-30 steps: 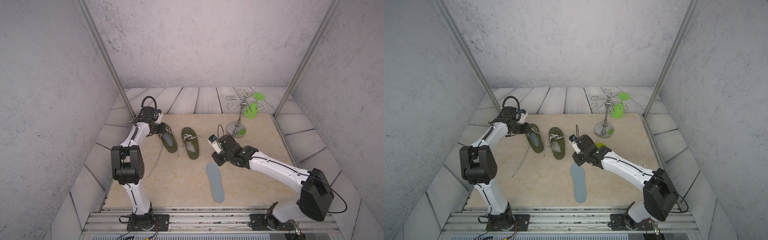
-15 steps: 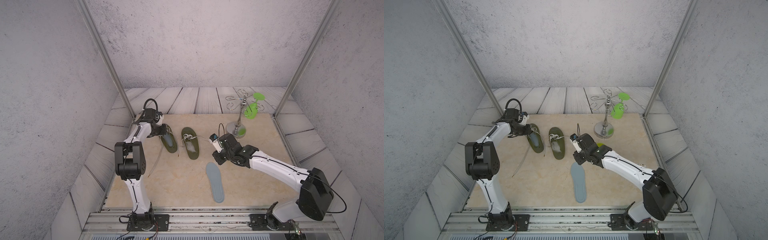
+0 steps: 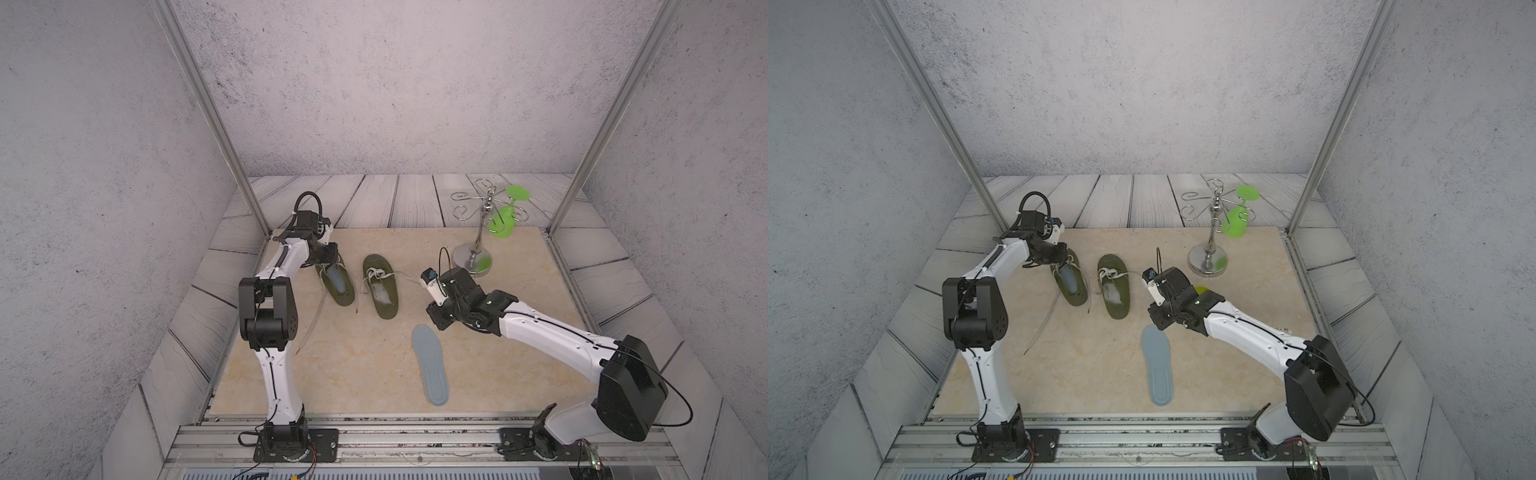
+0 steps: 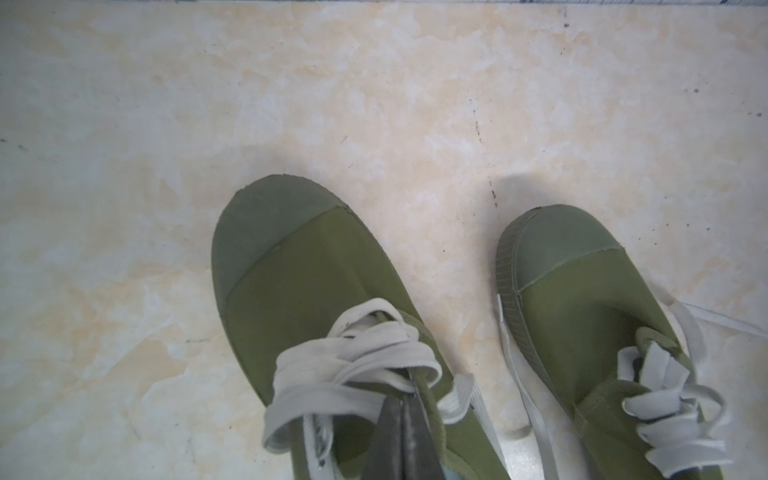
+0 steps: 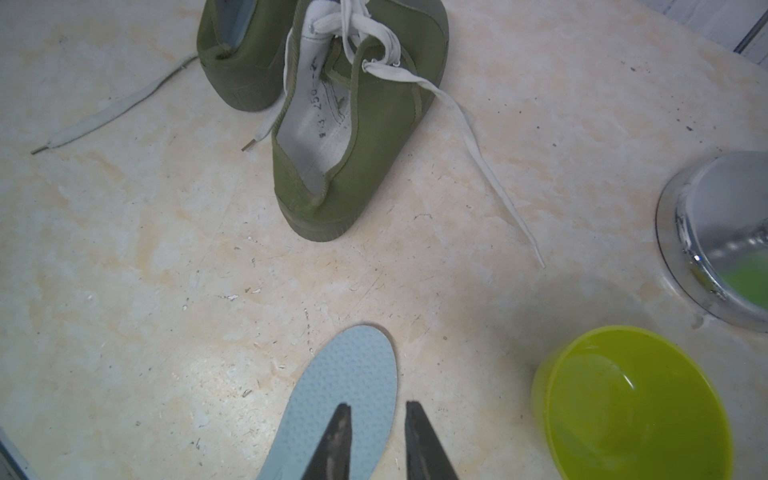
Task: Insert the insole into the shoe
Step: Adjust the shoe at the center of the board.
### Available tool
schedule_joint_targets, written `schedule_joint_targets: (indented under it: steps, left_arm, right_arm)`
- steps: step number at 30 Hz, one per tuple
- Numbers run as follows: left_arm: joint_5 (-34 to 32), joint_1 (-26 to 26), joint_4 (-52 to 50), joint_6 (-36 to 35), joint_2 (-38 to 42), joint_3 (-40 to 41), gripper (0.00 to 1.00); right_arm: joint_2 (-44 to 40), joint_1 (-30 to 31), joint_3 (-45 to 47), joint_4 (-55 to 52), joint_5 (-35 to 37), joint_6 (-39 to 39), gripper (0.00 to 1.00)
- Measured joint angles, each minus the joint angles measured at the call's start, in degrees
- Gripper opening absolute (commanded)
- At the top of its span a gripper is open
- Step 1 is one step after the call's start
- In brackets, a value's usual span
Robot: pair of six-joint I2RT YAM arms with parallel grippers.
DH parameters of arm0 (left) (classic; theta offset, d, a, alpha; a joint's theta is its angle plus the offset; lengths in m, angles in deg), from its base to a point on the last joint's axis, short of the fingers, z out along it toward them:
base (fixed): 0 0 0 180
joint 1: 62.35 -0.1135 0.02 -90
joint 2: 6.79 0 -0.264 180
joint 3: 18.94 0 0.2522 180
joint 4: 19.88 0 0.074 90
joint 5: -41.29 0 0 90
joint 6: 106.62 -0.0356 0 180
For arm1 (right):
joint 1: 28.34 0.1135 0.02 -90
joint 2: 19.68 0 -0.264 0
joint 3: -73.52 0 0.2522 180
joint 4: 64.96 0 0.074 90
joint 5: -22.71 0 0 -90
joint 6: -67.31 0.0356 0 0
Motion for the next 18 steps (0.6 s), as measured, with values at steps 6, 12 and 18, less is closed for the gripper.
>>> schedule_joint_targets:
  steps: [6, 12, 18]
  left_arm:
    - [-2.8, 1.3, -1.1, -0.5, -0.8, 0.8, 0.02]
    - [-4.0, 1.3, -1.0, -0.7, -0.3, 1.8, 0.07]
    - [-6.9, 1.3, 0.3, -0.6, 4.1, 5.2, 0.10]
  right_arm:
    - [0.0, -0.3, 0.8, 0.3, -0.1, 0.0, 0.26]
    - [0.0, -0.4, 0.9, 0.4, -0.2, 0.0, 0.26]
    - [0.0, -0.4, 1.1, 0.5, -0.6, 0.1, 0.26]
